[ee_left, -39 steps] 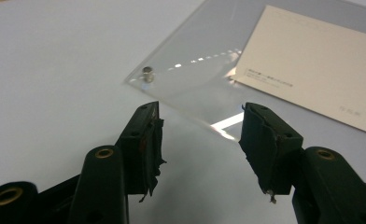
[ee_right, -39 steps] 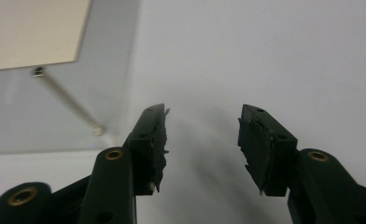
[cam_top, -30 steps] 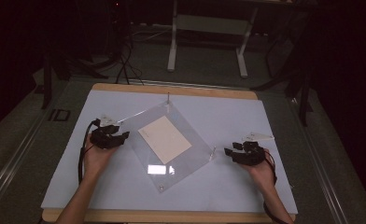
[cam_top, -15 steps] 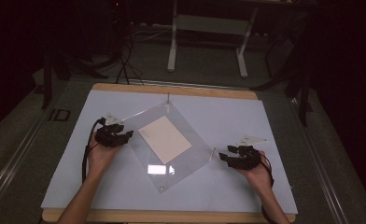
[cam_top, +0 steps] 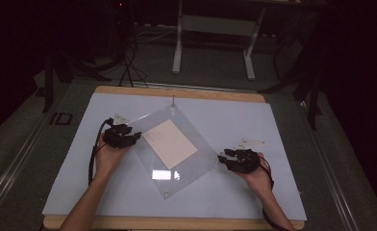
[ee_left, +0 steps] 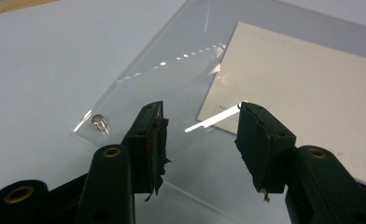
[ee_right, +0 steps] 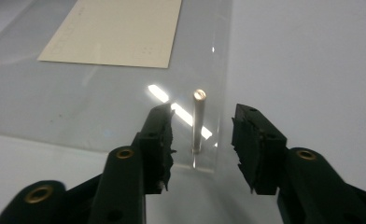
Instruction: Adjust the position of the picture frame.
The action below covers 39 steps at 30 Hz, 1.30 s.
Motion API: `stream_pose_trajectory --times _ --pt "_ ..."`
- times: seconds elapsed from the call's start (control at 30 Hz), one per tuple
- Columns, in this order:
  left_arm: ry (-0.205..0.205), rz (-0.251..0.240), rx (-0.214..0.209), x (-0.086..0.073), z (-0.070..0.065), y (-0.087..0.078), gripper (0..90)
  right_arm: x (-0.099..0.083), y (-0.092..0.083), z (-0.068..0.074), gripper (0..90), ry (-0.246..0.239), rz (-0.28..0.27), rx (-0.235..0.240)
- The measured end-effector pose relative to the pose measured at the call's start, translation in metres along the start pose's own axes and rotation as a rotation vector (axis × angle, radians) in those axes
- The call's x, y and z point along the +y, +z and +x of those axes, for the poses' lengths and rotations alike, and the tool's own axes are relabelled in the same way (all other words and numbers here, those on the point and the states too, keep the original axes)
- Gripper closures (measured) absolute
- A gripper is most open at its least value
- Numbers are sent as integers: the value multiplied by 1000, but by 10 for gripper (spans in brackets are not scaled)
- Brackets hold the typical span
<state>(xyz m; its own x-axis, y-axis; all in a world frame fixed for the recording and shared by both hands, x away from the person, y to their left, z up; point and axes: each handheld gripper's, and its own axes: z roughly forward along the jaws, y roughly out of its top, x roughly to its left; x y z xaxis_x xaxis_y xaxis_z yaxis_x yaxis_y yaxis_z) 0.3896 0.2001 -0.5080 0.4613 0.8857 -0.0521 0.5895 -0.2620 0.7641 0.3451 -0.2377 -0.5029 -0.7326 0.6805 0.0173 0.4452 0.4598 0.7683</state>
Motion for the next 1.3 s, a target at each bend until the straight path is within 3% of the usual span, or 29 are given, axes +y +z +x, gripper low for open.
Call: stream_pose_trajectory --times 0.17,0.27,0.33,0.43,0.57,0.67,0.9,1.3 --pt "-3 -4 -9 7 0 7 526 3 17 3 686 -6 22 -5" --pt "1 -3 -13 10 -1 10 526 3 19 3 700 -11 28 -7" --pt "1 -2 -17 12 -2 13 529 3 26 4 797 -20 39 -11" --pt "-2 -18 -27 16 -2 16 535 2 27 5 843 -21 41 -24" --pt "-27 -61 -33 20 -1 20 560 0 27 3 846 -21 26 -14" --pt "-37 -67 -51 25 -1 27 563 -1 28 3 847 -20 20 -11" --pt "-18 -71 -64 40 -6 43 556 -1 28 2 847 -24 18 -7" --pt "60 -72 -72 64 -15 69 563 -2 28 2 848 -17 10 -4"
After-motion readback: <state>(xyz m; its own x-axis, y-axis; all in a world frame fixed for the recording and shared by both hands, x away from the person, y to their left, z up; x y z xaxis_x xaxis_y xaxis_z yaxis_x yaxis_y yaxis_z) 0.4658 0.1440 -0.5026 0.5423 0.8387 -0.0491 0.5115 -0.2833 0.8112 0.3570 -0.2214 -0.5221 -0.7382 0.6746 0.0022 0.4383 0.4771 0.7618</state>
